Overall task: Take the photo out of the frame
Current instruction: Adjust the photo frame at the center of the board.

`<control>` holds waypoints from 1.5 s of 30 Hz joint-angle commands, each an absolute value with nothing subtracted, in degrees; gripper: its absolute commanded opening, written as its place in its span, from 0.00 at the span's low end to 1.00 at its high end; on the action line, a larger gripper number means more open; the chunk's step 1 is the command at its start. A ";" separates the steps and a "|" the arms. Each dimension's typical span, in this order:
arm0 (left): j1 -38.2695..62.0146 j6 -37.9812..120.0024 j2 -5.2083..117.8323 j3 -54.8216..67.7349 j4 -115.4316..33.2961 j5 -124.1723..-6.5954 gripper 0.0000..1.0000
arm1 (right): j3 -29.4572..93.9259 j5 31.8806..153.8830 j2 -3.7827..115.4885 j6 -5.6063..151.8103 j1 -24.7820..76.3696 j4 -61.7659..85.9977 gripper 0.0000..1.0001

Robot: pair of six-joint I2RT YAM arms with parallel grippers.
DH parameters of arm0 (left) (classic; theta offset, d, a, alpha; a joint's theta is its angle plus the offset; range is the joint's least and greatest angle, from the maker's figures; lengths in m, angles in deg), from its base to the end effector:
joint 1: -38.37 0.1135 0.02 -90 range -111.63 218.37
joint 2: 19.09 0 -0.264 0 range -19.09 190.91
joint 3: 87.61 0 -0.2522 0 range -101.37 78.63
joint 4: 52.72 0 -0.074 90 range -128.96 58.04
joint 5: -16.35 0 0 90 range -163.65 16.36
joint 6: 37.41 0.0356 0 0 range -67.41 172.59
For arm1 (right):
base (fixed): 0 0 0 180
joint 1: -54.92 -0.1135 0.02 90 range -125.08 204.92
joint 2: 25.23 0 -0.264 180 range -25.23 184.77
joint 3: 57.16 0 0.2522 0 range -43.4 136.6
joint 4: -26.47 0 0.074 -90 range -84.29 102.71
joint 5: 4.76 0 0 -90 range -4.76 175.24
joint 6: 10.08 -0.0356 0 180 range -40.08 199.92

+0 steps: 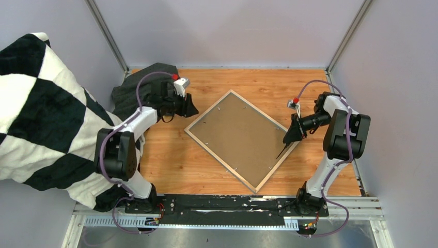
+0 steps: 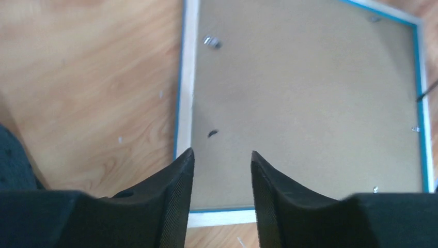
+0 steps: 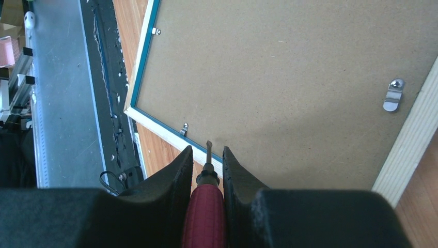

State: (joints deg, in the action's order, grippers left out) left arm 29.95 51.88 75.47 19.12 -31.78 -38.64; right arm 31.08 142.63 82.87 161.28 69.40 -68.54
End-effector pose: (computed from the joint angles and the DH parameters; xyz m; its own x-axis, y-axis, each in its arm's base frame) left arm 0.3456 -0.0718 0.2158 -0.6715 0.0891 -0.7356 0.5319 0.7492 -0.3947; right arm 0.2980 -0.0460 0.1942 -0.6043 -0.3942 -0.6924 -0.7967 0.2894 0.5306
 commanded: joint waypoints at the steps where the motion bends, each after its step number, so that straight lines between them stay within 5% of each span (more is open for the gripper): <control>1: 30.07 65.48 68.67 18.37 -32.27 -23.69 0.64 | 30.44 142.47 79.99 160.34 68.85 -68.68 0.00; 2: 29.70 68.88 68.02 17.68 -29.28 -21.96 0.97 | 30.24 142.40 79.58 160.29 68.89 -68.65 0.00; 3: 29.14 74.95 67.36 17.05 -25.62 -19.81 0.99 | 30.06 142.25 79.10 160.27 68.85 -68.60 0.00; 9: 20.76 112.39 64.35 17.55 -5.32 -24.53 1.00 | 28.82 141.14 76.23 159.02 68.95 -67.20 0.00; 17: 10.93 129.04 60.40 26.21 -3.86 -29.01 0.99 | 26.04 140.59 73.45 157.02 68.94 -64.57 0.00; 20: 7.09 130.76 61.04 26.94 -3.83 -29.72 0.93 | 25.37 141.05 71.64 156.68 68.88 -64.48 0.00; 27: -2.38 128.61 67.44 25.36 -5.58 -41.31 0.61 | 24.80 141.09 70.53 156.30 68.80 -64.46 0.00; 38: -8.58 121.24 72.32 29.52 -18.91 -51.69 0.55 | 24.50 140.73 70.12 156.81 68.75 -64.52 0.00; 45: -12.07 120.14 75.87 28.44 -18.60 -55.89 0.37 | 24.98 140.46 71.24 157.58 68.71 -64.96 0.00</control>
